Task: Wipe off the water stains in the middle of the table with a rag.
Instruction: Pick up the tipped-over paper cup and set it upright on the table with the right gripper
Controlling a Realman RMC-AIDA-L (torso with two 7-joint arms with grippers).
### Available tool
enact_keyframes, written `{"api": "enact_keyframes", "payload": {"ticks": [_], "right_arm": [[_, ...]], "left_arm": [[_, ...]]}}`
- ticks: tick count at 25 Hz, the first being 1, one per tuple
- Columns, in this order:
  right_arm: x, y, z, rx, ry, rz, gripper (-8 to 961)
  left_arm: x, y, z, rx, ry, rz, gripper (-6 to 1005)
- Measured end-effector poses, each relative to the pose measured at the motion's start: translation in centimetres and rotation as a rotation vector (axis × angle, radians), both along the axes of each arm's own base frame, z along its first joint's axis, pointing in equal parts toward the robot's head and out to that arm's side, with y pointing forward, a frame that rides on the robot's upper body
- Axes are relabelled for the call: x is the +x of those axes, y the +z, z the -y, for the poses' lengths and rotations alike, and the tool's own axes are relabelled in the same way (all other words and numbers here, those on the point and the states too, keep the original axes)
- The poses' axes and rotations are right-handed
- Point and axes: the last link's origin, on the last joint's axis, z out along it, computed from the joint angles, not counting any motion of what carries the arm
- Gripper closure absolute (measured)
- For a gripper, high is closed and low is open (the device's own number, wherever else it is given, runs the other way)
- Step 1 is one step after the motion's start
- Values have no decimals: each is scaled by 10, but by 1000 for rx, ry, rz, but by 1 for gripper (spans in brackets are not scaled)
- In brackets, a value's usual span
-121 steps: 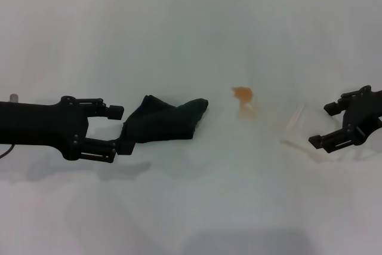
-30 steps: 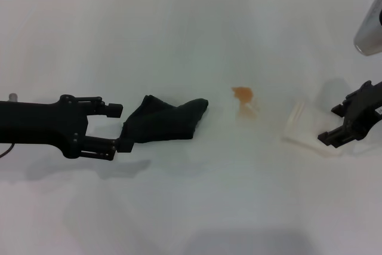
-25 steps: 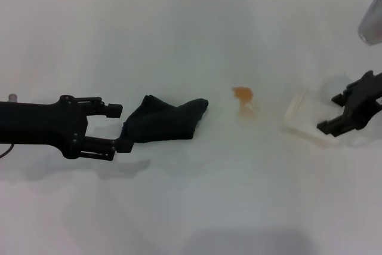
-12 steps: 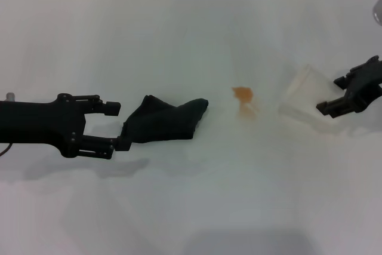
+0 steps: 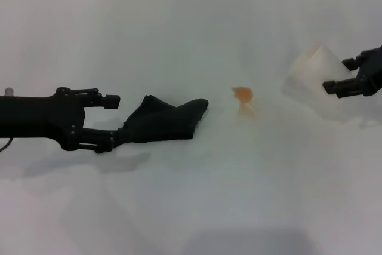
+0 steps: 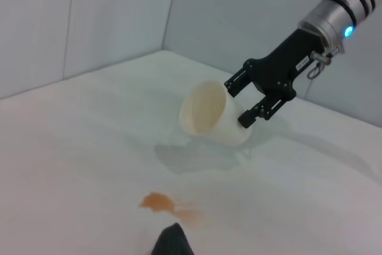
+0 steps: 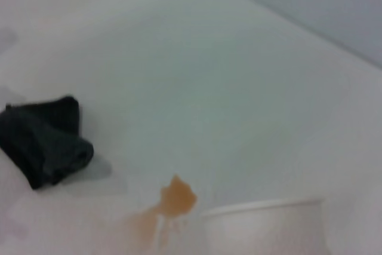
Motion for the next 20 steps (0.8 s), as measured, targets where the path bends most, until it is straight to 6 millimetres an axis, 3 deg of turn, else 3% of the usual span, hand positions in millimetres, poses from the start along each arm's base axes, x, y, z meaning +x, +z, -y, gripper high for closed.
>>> {"api": "enact_keyframes", "payload": {"ticks": [6, 20], "right_arm": [[18, 0, 3, 56, 54, -114, 296], [54, -26, 5, 149, 107, -289, 296]], "left_arm": [[0, 1, 0, 12, 12, 20, 148], [1, 0, -1, 11, 25, 23, 149]]}}
